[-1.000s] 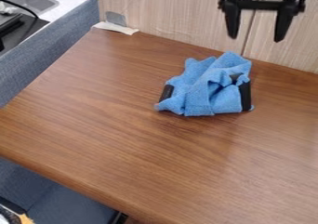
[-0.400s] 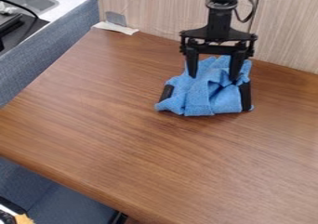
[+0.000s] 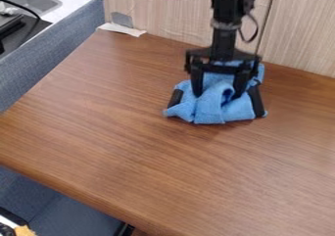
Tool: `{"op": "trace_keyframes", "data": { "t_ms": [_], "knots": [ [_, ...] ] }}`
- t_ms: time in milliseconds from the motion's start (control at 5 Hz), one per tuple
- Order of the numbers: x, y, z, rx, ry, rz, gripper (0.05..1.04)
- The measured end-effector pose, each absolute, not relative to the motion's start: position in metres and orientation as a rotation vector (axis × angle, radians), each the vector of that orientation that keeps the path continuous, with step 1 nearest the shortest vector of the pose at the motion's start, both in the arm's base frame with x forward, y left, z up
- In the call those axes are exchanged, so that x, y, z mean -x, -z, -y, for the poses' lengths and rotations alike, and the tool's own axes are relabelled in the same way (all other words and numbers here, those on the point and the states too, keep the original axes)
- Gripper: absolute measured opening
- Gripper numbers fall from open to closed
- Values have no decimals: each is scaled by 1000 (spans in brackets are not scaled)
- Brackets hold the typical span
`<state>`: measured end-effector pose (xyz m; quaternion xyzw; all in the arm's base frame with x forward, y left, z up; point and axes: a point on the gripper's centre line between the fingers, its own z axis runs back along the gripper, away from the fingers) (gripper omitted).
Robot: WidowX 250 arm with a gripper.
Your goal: Move cloth from top to bottom
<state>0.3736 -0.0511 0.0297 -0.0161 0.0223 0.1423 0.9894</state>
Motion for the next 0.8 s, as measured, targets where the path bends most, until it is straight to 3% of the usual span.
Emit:
{"op": "trace_keyframes", "data": {
  "t_ms": [400,800],
  "knots": [
    [-375,-16,45,27,-301,-23,1001],
    [-356,-16,43,55,-296,23,1001]
  ]
}}
